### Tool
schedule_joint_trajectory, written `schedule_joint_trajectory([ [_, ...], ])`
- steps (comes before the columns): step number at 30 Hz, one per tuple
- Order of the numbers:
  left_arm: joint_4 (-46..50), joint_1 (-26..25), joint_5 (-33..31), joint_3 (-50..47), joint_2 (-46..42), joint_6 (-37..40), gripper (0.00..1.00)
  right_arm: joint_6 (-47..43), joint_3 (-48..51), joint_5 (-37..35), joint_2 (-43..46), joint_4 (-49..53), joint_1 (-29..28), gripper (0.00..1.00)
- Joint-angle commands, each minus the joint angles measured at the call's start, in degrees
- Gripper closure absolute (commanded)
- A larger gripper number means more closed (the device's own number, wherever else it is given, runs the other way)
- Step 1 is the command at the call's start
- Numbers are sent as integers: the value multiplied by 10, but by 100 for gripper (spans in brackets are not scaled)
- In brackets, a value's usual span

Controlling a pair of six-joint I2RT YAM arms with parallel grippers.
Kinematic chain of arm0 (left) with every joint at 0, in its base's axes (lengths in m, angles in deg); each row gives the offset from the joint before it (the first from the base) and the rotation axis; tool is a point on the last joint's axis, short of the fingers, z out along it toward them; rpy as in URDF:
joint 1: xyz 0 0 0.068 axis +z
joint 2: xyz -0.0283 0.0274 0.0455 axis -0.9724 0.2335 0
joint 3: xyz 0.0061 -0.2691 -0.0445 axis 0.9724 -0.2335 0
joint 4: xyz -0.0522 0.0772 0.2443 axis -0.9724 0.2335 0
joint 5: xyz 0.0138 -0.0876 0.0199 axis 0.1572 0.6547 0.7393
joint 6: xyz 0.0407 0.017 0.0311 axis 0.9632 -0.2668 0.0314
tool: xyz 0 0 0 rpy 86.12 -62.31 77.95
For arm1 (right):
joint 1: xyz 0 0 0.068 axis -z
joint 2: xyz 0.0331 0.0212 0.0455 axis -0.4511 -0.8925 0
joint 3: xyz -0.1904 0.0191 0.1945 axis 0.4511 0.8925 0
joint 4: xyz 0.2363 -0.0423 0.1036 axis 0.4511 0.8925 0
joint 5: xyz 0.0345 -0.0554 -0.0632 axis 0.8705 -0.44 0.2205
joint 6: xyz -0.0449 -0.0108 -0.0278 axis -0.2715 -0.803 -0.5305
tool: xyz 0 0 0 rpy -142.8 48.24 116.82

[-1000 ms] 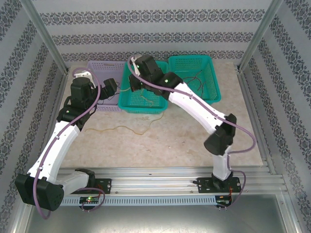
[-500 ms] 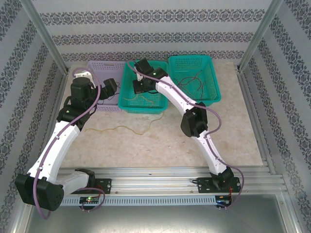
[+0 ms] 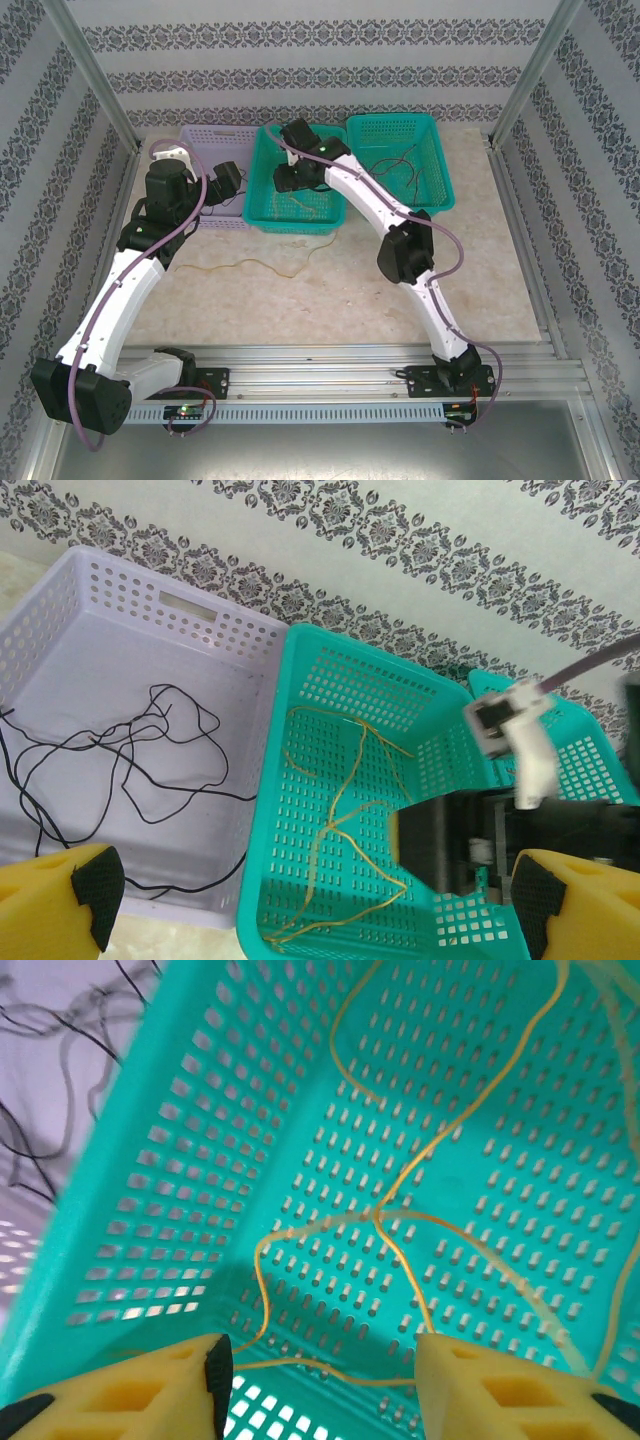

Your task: Untangle the cables

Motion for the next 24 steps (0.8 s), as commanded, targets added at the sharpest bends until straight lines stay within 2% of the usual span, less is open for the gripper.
schedule_joint_trajectory([
  [1, -23, 8, 7, 3, -4, -1, 0, -22, 4, -51, 77, 8, -11, 45],
  [4, -22, 8, 5, 4, -4, 0, 0, -26, 30, -58, 117, 25, -16, 44],
  [5, -22, 8, 4, 3, -5, 0, 0, -30, 66, -63, 141, 13, -23, 44],
  [10, -20, 8, 3, 4, -7, 1, 0, -18, 315, -31, 298, -113, -63, 40],
  [14, -21, 8, 1, 3, -9, 1, 0, 6, 470, -30, 382, -173, -98, 39],
  [19, -21, 8, 1, 3, -11, 0, 0, 64, 639, -22, 447, -260, -128, 39],
  [24, -21, 8, -1, 4, -12, 3, 0, 108, 749, -31, 466, -346, -142, 39],
])
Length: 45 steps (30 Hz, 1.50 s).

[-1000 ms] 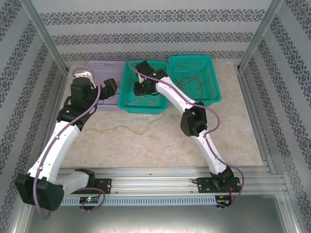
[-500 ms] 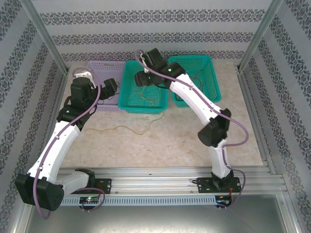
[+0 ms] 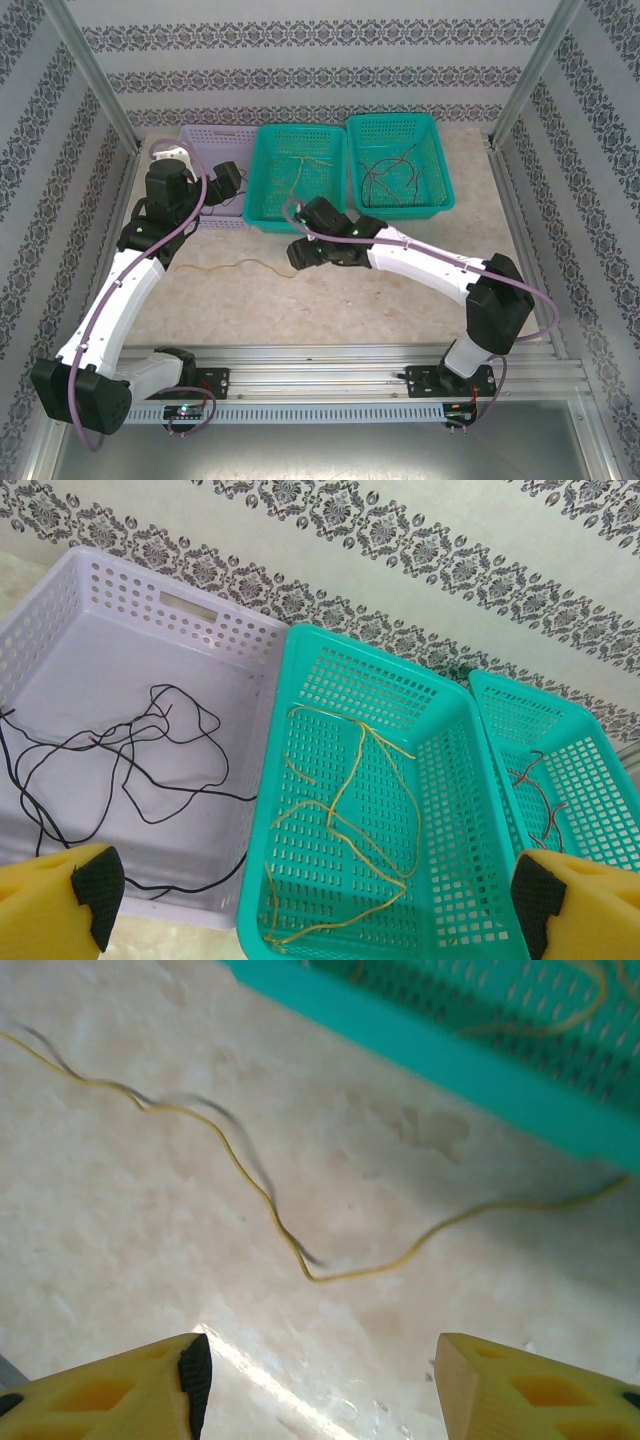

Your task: Untangle the cables

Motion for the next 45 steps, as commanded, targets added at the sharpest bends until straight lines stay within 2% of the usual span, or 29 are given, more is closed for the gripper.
schedule_joint_trajectory([
  [1, -20, 8, -1, 4, -12, 3, 0, 51, 50, -14, 18, -99, -10, 39],
  [10, -19, 8, -4, 3, -13, 5, 0, 104, 134, -19, -46, -247, -11, 40],
  [16, -20, 8, -4, 3, -13, 6, 0, 129, 125, -20, -99, -270, -10, 42],
  [23, -20, 8, -4, 4, -14, 6, 0, 164, 146, -63, -113, -307, -4, 43],
  [28, -19, 8, -5, 2, -13, 8, 0, 173, 136, -55, -141, -338, -2, 61],
  [30, -20, 8, -6, 3, -14, 7, 0, 174, 132, -52, -149, -345, -1, 63],
  [33, -20, 8, -5, 3, -13, 7, 0, 173, 126, -56, -155, -335, -1, 73],
  [35, -20, 8, -4, 3, -13, 8, 0, 173, 130, -58, -151, -335, 1, 84],
  [38, -20, 8, -4, 3, -13, 8, 0, 173, 138, -65, -138, -329, 0, 94],
  [41, -21, 8, -4, 3, -13, 7, 0, 177, 153, -69, -116, -328, -1, 100],
  [45, -20, 8, -4, 3, -12, 7, 0, 184, 181, -89, -69, -317, -9, 100],
])
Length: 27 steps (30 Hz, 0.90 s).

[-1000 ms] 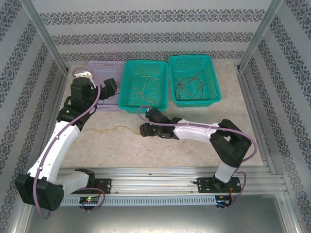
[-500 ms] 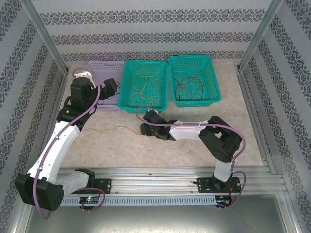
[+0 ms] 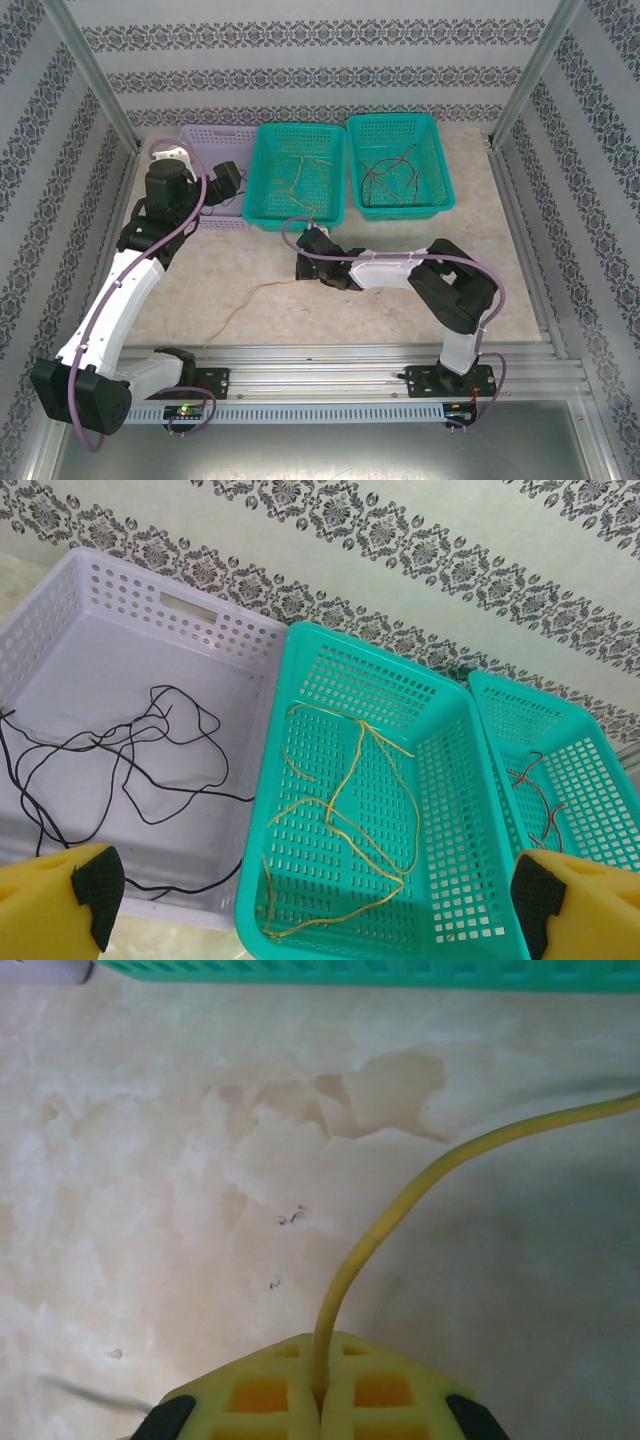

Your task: Untangle the cables

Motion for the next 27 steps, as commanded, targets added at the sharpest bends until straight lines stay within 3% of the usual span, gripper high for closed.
schedule_joint_trajectory([
  [1, -21, 8, -3, 3, -12, 7, 0, 7, 26, -40, 53, 16, -10, 100],
  [10, -23, 8, 0, 2, -10, 4, 0, -4, 67, -97, 174, 53, -30, 100],
  [27, -23, 8, 7, 3, 3, 3, 0, -81, 48, -196, 361, 160, -43, 100],
])
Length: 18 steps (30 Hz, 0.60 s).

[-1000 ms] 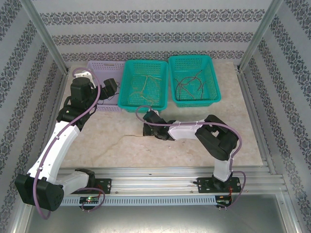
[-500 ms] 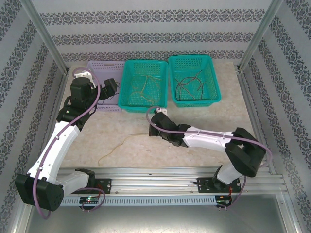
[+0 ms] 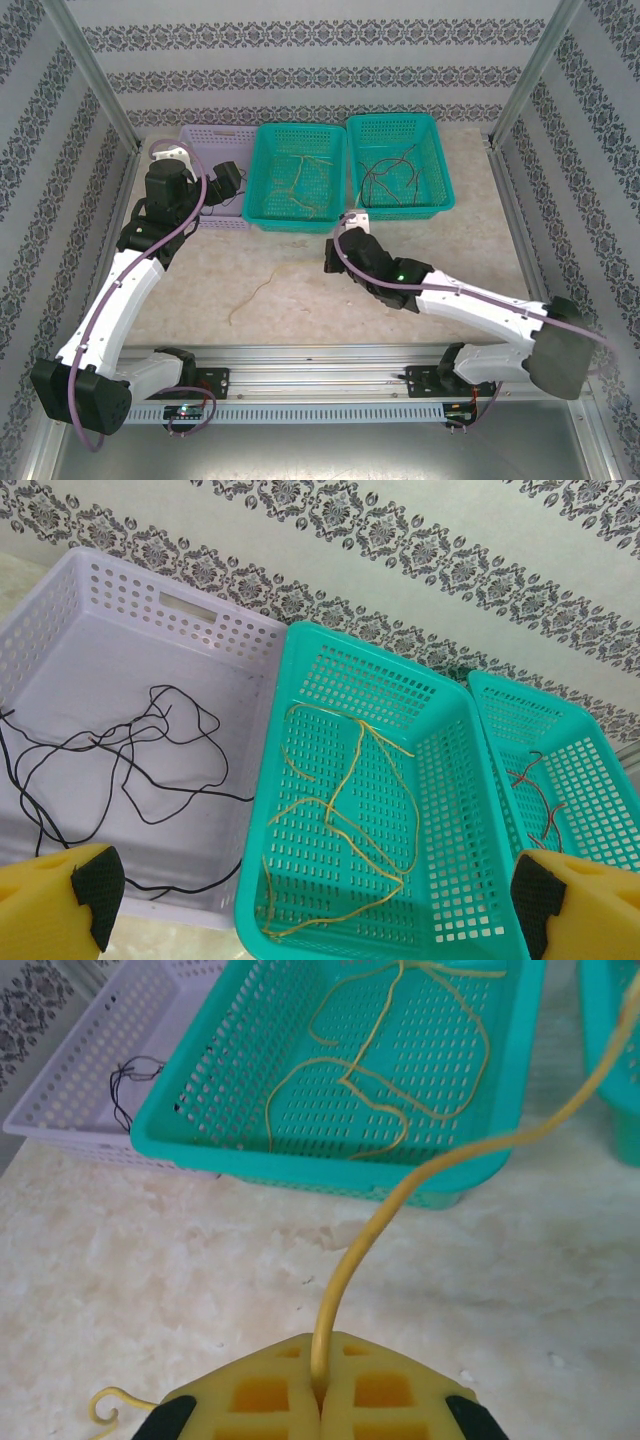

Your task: Untangle the cables

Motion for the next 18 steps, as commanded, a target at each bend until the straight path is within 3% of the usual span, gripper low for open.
schedule_joint_trajectory([
  [1, -23, 8, 7, 4, 2, 3, 0, -37, -22, -48, 27, 41, -5, 100],
  [11, -21, 8, 9, 4, 6, 1, 0, -140, -131, -111, 48, 90, -3, 100],
  [18, -24, 8, 9, 4, 4, 1, 0, -182, -202, -109, 42, 93, 7, 100],
])
